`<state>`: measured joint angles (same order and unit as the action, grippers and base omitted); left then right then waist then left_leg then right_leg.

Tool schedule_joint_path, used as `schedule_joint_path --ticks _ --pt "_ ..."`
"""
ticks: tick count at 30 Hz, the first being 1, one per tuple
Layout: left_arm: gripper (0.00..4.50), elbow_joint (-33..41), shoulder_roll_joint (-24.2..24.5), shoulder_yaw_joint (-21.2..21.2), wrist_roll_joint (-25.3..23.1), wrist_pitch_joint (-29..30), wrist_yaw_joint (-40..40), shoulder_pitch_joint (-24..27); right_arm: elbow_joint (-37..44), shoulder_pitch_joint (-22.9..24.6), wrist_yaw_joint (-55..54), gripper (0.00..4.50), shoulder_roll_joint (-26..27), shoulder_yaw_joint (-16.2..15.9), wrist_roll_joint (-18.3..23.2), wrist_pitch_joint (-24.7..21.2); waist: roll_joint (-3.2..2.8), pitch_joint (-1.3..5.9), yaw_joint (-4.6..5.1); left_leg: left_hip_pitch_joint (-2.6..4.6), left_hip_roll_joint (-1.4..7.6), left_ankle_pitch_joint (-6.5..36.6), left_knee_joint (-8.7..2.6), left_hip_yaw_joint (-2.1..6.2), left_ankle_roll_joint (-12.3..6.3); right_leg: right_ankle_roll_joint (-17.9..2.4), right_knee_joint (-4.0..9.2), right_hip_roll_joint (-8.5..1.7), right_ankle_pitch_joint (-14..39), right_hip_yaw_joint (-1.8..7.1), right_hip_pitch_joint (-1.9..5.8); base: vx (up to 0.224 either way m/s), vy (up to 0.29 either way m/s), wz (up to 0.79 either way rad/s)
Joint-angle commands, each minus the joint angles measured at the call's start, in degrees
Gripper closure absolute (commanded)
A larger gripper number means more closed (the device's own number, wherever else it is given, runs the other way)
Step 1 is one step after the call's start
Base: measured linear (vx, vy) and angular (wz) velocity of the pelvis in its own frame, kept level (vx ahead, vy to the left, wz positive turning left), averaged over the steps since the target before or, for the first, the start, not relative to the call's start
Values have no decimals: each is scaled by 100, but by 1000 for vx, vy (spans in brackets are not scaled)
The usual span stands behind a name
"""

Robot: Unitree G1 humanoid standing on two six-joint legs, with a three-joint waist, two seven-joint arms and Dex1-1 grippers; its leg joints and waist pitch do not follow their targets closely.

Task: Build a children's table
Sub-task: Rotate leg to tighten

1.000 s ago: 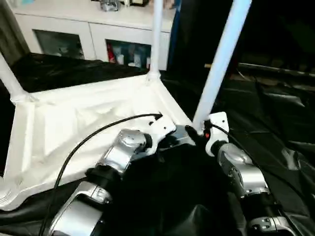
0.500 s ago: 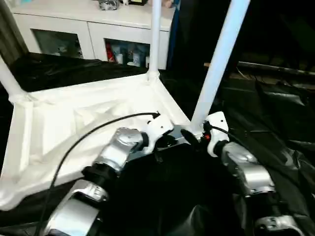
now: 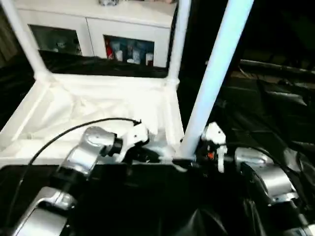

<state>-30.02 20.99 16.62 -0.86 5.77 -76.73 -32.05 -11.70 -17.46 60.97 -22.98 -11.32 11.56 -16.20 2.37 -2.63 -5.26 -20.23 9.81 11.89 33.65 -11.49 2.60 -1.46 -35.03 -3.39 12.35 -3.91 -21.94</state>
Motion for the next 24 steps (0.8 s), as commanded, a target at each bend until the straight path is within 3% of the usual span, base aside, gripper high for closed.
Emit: schedule_joint_path --ticks 1,6,17,24 --pt "450 66 -74 108 171 2 -198 75 66 46 115 57 -54 -94 -28 -48 34 273 -13 44 456 542 -397 200 -428 -1306 385 -648 570 371 232 0 0 0" --pt "450 118 -61 109 194 36 -226 98 -26 -5 45 57 -24 -113 -103 30 36 275 -12 52 458 573 -398 207 -362 -1286 388 -647 662 372 234 0 0 0" --pt "450 222 -45 136 238 127 -271 136 -115 -51 -60 166 0 -153 -147 84 52 291 -9 45 448 374 -370 201 -445 -1386 334 -635 271 366 259 0 0 0" --pt "450 291 -34 164 248 153 -255 206 -77 13 -71 177 71 -127 -65 44 45 294 -5 53 447 452 -369 196 -412 -1403 332 -627 270 367 258 0 0 0"
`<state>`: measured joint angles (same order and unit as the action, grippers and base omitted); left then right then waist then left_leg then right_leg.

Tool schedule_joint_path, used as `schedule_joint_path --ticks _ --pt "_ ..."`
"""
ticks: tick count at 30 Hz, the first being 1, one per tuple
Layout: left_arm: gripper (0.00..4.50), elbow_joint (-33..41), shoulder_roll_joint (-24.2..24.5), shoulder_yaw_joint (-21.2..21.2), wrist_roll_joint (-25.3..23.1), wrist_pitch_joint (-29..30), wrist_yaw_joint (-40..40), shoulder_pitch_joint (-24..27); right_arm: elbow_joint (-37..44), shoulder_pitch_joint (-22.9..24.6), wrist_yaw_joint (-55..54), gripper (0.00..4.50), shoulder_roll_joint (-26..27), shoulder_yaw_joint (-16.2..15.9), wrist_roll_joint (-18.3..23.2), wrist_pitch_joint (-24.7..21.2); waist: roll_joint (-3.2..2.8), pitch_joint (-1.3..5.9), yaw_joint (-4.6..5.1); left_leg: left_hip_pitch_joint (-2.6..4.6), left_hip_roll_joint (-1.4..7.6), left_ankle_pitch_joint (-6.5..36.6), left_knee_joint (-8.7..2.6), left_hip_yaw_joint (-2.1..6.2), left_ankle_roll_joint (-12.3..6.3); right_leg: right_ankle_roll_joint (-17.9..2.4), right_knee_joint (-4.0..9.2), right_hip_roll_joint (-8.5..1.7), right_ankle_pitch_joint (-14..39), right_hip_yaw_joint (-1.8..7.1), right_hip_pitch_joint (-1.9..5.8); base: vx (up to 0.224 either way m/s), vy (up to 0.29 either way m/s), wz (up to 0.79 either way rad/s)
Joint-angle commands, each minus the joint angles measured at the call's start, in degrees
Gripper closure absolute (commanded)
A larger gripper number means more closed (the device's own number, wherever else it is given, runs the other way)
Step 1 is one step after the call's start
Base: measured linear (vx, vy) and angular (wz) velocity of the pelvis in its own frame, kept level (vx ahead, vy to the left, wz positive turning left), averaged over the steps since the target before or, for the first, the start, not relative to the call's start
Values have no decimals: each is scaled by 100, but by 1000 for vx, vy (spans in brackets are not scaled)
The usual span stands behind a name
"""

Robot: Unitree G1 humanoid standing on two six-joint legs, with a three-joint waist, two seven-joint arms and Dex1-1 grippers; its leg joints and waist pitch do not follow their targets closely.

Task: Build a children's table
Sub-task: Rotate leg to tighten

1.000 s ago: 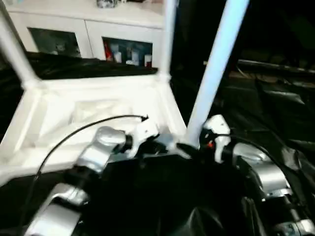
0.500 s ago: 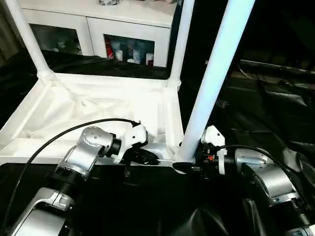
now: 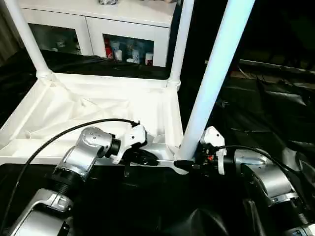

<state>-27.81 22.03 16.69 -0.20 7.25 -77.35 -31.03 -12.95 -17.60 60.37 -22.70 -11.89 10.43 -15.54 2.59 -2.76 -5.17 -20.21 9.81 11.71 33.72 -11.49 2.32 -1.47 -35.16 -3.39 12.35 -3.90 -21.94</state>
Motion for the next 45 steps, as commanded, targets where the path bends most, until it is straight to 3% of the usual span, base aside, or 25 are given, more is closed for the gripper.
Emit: schedule_joint_path --ticks 1,5,6,7,8,9,11,13,18,21,22,23,25,28,32,36,42,45 --pt "450 32 -204 165 125 9 -46 102 28 47 -126 178 107 -33 48 -19 24 306 -12 49 446 463 -375 198 -387 -1402 343 -629 265 365 258 0 0 0" --pt "450 -93 -339 186 -37 -36 319 79 -129 28 -555 178 271 48 -78 50 27 284 2 59 446 595 -386 201 -324 -1355 387 -637 562 371 236 0 0 0" --pt "450 -230 -457 201 -188 -58 665 36 -339 -37 -1006 178 431 128 -224 109 30 279 3 55 440 676 -390 205 -265 -1308 405 -642 763 372 247 0 0 0" --pt "450 -403 -615 216 -360 -15 1099 -31 -598 -132 -1538 178 637 253 -342 124 23 265 23 73 453 745 -404 209 -182 -1275 430 -641 957 373 212 0 0 0" --pt "450 -403 -615 216 -360 -15 1099 -31 -598 -132 -1538 178 637 253 -342 124 27 255 36 98 433 964 -410 213 -77 -1215 480 -640 1356 367 205 0 0 0" --pt "450 -583 -902 234 -492 104 1601 -111 -854 -272 -2357 178 1019 539 -339 42 42 268 38 68 439 944 -419 234 -29 -1132 480 -664 1473 370 243 0 0 0" --pt "450 -696 -1170 254 -550 233 1954 -167 -1029 -395 -3078 178 1366 806 -301 -70 25 248 51 97 447 1016 -441 233 21 -1077 501 -641 1597 372 182 0 0 0" --pt "450 -787 -1440 292 -591 340 2235 -215 -1170 -503 -3685 178 1662 995 -289 -223 30 271 59 99 444 1004 -440 249 115 -1037 497 -661 1613 377 196 0 0 0" --pt "450 -956 -1899 362 -661 414 2612 -322 -1342 -614 -4147 178 1964 920 -445 -195 18 274 44 79 423 912 -429 224 20 -958 501 -643 1363 393 197 0 0 0" --pt "450 -1123 -2234 469 -735 254 2718 -391 -1335 -645 -4066 178 2165 750 -563 105 -17 283 17 90 419 890 -420 220 -19 -970 507 -648 1220 392 201 0 0 0" --pt "450 -1139 -2228 474 -769 248 2723 -376 -1269 -637 -3966 123 2215 856 -409 102 4 287 14 81 416 868 -423 221 -74 -979 492 -638 1142 391 211 0 0 0" --pt "450 -1142 -2224 474 -779 250 2728 -372 -1249 -635 -3947 109 2223 879 -371 100 -2 293 13 68 419 843 -425 227 -98 -984 480 -646 1109 391 223 0 0 0" --pt "450 -1150 -2160 472 -810 222 2712 -355 -1143 -614 -3824 109 2173 922 -244 51 -30 301 9 79 426 821 -420 222 -142 -1010 480 -643 1018 388 209 0 0 0" --pt "450 -1115 -2028 429 -736 50 2478 -344 -1153 -646 -3700 65 1936 939 -288 33 -26 301 -2 71 434 822 -426 222 -165 -1032 476 -642 1001 380 221 0 0 0" --pt "450 -960 -1782 368 -558 -126 1949 -285 -904 -566 -2739 62 1390 725 -230 -8 -7 306 -32 50 425 737 -406 217 -278 -1075 460 -650 853 375 250 0 0 0" --pt "450 -719 -1440 368 -349 -271 1268 -167 -557 -395 -1834 62 787 514 -283 245 -5 313 -69 20 429 552 -389 209 -431 -1078 421 -651 592 379 264 0 0 0" --pt "450 -426 -983 322 -169 -259 585 -57 -10 -215 -638 62 159 395 153 -46 -14 285 -68 44 447 750 -405 212 -423 -1074 471 -643 1077 369 223 0 0 0" --pt "450 -258 -594 315 -122 -279 169 36 294 -64 121 62 -261 231 333 -203 -10 287 -83 42 463 744 -408 216 -440 -1081 453 -639 1020 372 233 0 0 0"
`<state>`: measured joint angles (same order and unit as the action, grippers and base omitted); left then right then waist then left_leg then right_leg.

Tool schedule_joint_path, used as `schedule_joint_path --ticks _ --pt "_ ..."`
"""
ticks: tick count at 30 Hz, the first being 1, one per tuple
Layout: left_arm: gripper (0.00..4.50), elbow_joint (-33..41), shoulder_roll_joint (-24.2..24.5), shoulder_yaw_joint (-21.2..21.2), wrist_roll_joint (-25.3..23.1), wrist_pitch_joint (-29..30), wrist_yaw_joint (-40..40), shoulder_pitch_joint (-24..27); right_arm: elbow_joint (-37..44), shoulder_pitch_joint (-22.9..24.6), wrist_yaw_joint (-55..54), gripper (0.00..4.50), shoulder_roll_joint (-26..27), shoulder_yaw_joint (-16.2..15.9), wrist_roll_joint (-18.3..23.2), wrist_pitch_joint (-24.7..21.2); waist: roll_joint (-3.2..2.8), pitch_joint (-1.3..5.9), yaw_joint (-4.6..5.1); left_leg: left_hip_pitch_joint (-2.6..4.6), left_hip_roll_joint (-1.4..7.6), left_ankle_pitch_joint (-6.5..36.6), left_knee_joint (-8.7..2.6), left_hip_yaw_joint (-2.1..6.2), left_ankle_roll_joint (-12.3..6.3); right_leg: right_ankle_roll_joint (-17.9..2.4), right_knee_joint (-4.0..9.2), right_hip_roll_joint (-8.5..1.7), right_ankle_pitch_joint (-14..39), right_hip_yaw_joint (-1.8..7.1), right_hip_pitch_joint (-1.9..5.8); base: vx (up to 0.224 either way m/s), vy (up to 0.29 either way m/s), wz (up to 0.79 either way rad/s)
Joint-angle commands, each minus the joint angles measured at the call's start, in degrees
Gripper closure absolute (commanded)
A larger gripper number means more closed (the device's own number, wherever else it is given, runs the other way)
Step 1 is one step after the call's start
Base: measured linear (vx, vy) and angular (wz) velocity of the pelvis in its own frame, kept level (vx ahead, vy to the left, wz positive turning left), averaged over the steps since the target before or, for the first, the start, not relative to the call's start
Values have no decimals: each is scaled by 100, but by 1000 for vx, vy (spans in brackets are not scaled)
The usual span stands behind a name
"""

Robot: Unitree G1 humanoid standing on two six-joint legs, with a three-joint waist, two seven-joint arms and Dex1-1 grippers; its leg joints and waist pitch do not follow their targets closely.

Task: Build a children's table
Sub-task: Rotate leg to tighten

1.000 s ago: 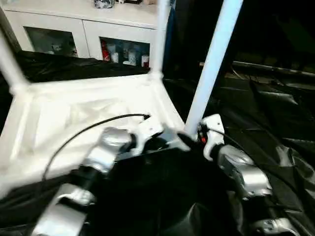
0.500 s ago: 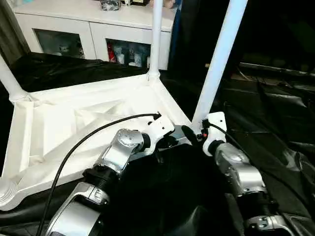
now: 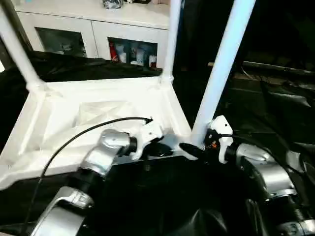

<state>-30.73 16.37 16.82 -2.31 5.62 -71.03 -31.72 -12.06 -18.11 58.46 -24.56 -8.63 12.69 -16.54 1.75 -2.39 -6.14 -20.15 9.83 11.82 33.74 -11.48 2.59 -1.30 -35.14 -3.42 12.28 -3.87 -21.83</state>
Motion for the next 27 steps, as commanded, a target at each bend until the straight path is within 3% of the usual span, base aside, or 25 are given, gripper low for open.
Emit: schedule_joint_path --ticks 1,5,13,19,22,27 --pt "450 53 39 280 112 -130 -515 115 231 5 422 62 -135 -115 123 -118 65 252 -9 51 463 716 -404 206 -481 -1118 444 -628 983 367 209 0 0 0" --pt "450 143 216 220 198 -120 -676 147 243 35 661 62 -270 -173 117 -98 61 252 -25 44 470 711 -412 206 -401 -1205 424 -637 930 356 201 0 0 0" --pt "450 264 349 218 288 -74 -805 185 221 27 733 145 -352 -258 60 -89 83 269 -30 36 453 492 -382 193 -443 -1289 381 -630 547 355 223 0 0 0" --pt "450 291 356 225 310 -57 -797 185 194 25 720 191 -360 -290 33 -47 79 260 -29 40 450 611 -387 197 -393 -1245 402 -633 756 355 222 0 0 0" --pt "450 302 361 231 318 -41 -790 184 201 39 706 219 -326 -291 66 -67 77 268 -27 38 451 543 -383 197 -408 -1274 382 -625 588 354 224 0 0 0" --pt "450 198 283 198 231 -80 -493 128 79 54 461 233 -182 -266 12 -74 82 260 -21 40 446 595 -382 198 -389 -1262 395 -628 692 354 222 0 0 0"
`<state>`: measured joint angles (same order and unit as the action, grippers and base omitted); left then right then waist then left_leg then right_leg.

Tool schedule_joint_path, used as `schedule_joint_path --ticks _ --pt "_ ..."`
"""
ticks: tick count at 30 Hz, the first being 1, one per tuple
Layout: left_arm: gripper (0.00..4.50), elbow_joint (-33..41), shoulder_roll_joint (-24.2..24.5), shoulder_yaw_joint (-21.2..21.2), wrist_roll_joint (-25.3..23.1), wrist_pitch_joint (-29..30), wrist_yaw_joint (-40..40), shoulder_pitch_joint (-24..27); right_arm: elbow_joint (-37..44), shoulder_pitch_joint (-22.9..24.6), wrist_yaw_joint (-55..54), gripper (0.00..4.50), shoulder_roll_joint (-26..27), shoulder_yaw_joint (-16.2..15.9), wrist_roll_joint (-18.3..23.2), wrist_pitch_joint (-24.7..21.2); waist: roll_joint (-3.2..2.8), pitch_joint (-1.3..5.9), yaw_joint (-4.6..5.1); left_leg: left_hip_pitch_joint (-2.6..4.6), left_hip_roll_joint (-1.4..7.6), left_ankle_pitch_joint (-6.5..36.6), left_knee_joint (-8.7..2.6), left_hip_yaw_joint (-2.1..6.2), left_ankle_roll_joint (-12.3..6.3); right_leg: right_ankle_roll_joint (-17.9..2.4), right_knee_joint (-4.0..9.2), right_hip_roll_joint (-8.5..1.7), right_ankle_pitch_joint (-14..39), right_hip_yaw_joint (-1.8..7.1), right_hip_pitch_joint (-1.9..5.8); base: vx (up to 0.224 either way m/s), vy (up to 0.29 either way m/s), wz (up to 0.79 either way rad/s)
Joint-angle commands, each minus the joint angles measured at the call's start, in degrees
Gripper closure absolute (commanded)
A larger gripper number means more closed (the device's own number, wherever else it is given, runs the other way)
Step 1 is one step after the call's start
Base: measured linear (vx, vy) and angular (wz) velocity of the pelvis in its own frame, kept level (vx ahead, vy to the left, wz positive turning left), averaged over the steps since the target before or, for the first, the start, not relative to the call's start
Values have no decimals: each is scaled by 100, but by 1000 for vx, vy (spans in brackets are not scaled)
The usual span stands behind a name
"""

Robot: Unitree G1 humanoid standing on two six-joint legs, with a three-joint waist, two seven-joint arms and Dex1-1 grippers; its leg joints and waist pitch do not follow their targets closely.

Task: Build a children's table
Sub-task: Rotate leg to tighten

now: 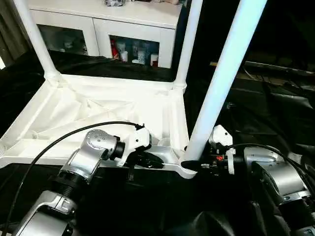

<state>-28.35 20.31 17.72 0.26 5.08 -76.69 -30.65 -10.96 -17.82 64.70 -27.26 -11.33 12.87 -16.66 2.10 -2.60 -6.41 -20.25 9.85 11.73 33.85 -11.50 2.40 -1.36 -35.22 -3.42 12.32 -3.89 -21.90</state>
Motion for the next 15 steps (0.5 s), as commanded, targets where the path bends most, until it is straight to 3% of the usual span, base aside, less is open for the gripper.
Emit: schedule_joint_path --ticks 1,7,11,12,15 --pt "450 -95 -159 88 -57 -14 219 -12 -137 5 -351 233 171 35 -53 -66 45 281 7 51 445 633 -392 199 -357 -1251 405 -628 729 358 226 0 0 0" --pt "450 -581 -722 15 -411 227 1571 -316 -905 -224 -2346 246 1156 537 -252 -237 55 255 112 82 446 1055 -460 251 35 -1042 504 -651 1666 357 191 0 0 0" --pt "450 -852 -1202 -1 -566 470 2392 -491 -1110 -311 -3524 249 1732 763 -395 -314 67 248 146 106 443 1149 -464 243 105 -996 536 -653 1658 372 167 0 0 0" --pt "450 -968 -1449 1 -616 590 2768 -579 -1273 -412 -4232 249 2037 872 -524 -399 63 260 147 99 430 1106 -458 240 114 -975 531 -648 1614 377 178 0 0 0" --pt "450 -1128 -1768 61 -697 624 3078 -688 -1400 -513 -4667 249 2330 907 -622 -356 57 267 142 95 426 1028 -455 239 127 -977 520 -648 1451 383 182 0 0 0"
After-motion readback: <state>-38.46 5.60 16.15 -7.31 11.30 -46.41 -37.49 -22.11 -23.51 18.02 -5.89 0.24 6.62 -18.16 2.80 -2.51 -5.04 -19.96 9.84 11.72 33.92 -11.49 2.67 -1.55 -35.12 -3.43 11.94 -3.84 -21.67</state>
